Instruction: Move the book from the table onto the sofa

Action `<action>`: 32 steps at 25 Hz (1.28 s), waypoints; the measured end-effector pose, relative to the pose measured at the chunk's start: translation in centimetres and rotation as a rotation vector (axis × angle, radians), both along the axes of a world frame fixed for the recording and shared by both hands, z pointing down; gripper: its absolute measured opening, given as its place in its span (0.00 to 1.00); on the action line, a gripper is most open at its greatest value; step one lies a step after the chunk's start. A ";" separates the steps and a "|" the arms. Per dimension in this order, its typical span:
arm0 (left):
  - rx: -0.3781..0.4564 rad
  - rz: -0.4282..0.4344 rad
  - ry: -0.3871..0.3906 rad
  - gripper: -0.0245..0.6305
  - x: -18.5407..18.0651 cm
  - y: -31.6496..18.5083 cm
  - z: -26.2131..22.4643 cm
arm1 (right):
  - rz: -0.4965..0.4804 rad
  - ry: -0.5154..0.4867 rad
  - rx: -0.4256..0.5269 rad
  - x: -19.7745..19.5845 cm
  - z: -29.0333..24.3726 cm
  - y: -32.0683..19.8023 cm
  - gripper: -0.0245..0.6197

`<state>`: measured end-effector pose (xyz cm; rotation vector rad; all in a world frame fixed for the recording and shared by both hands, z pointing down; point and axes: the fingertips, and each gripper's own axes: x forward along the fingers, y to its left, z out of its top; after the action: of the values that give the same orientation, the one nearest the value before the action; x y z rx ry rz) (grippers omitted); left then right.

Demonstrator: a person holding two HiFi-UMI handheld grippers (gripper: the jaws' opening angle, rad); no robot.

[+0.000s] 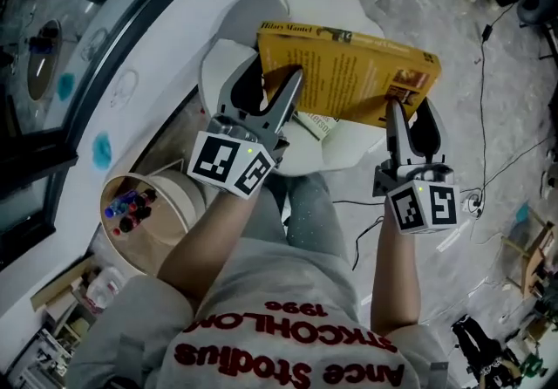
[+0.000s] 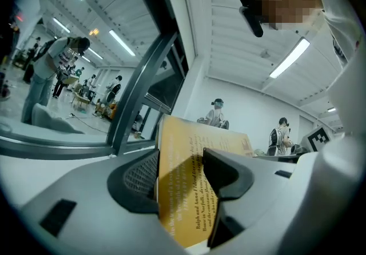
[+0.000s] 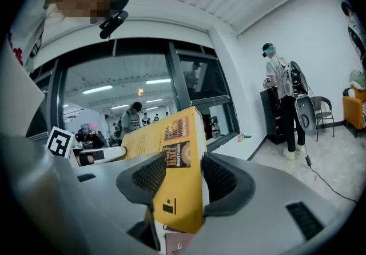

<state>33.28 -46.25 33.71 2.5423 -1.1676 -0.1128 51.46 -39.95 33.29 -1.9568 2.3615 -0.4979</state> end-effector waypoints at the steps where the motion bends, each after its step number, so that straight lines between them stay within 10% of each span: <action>1: -0.008 -0.010 -0.001 0.40 0.2 -0.2 0.8 | -0.005 -0.005 -0.007 0.3 0.9 -0.4 0.39; 32: -0.323 -0.106 -0.120 0.40 2.1 -4.8 37.2 | -0.108 -0.110 -0.319 2.7 38.1 -6.9 0.39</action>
<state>35.40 -51.03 70.88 2.2301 -1.2518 0.1912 54.12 -46.82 71.37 -1.8600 2.4514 -1.0187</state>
